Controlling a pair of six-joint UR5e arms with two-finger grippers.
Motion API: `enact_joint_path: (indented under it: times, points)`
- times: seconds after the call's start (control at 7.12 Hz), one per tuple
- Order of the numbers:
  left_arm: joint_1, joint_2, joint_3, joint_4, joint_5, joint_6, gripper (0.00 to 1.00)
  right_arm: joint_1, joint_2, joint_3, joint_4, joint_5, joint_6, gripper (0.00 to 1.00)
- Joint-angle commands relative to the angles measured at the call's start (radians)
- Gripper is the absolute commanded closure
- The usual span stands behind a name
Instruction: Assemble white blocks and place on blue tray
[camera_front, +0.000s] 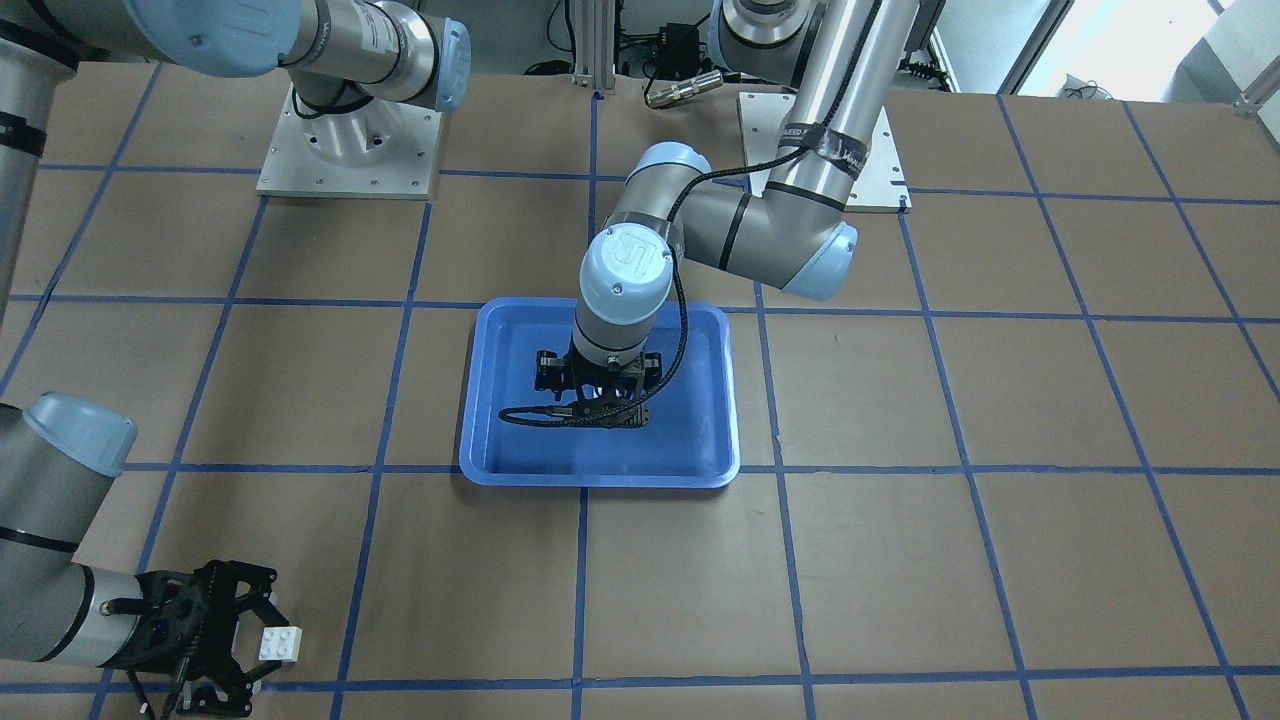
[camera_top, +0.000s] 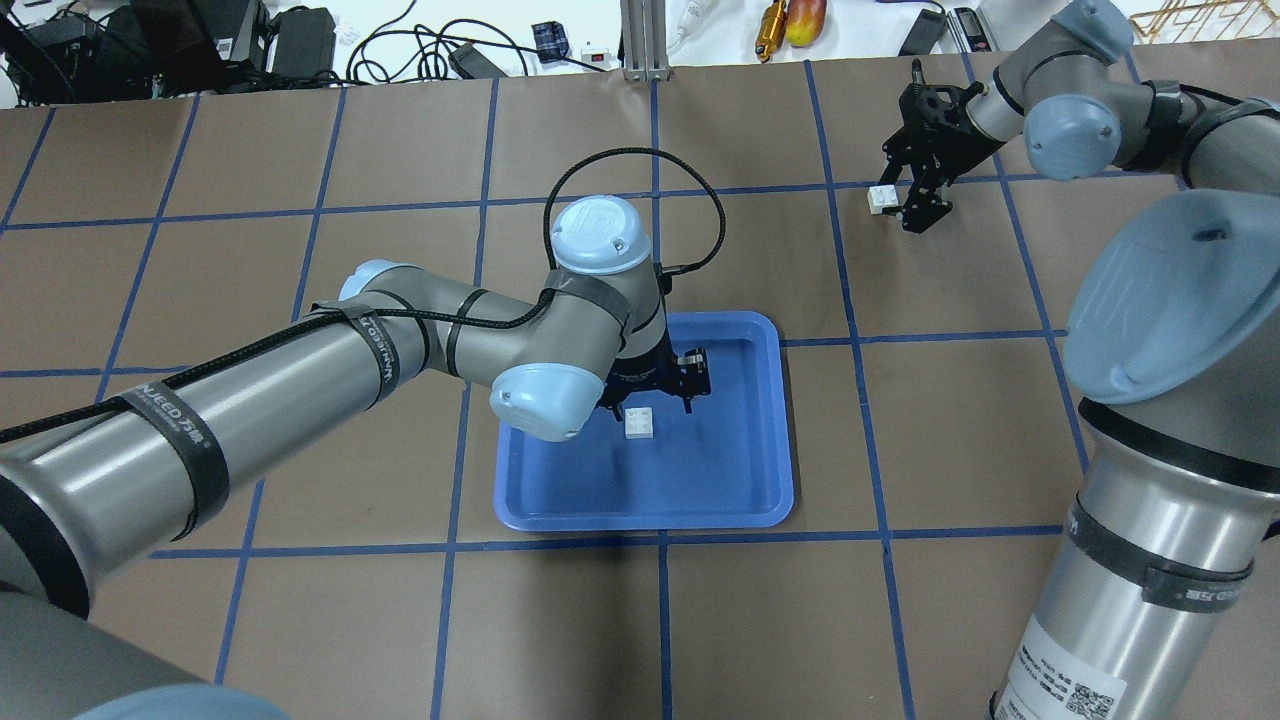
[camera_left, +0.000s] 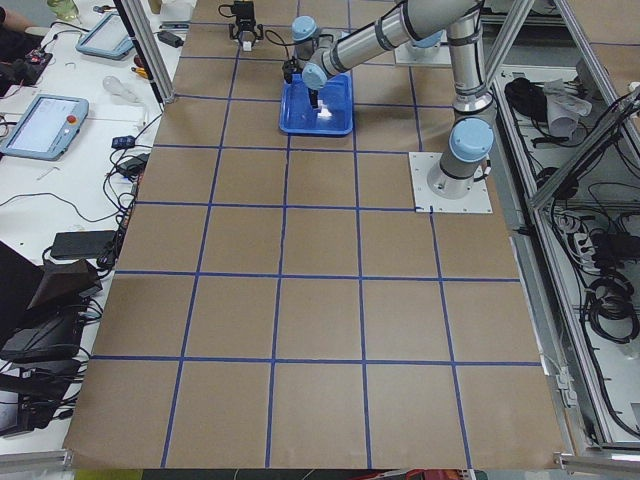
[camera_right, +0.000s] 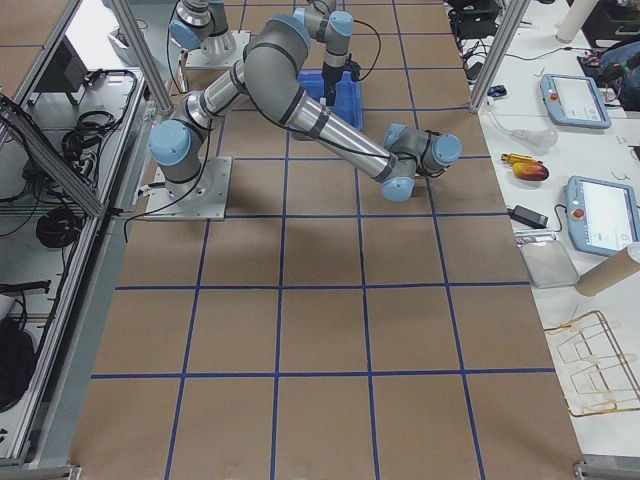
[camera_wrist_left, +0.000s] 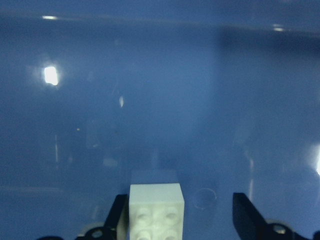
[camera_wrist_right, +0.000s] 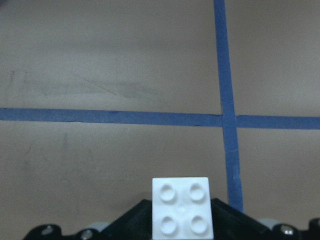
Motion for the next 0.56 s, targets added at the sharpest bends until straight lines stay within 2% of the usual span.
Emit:
enact_joint_path:
  times: [0.0,0.14,0.28,0.42]
  points:
    - [0.053,0.047,-0.003,-0.015,0.000,0.054,0.00,0.013,-0.058,0.011,0.031,0.008,0.044,0.90]
    - [0.092,0.067,-0.015,-0.045,0.000,0.152,0.00,0.040,-0.106,0.038,0.084,0.009,0.059,0.90]
    - [0.104,0.091,-0.044,-0.053,0.001,0.191,0.19,0.077,-0.162,0.093,0.092,0.006,0.063,0.90]
    - [0.124,0.108,-0.088,-0.050,-0.005,0.262,0.57,0.108,-0.221,0.167,0.089,0.009,0.089,0.90]
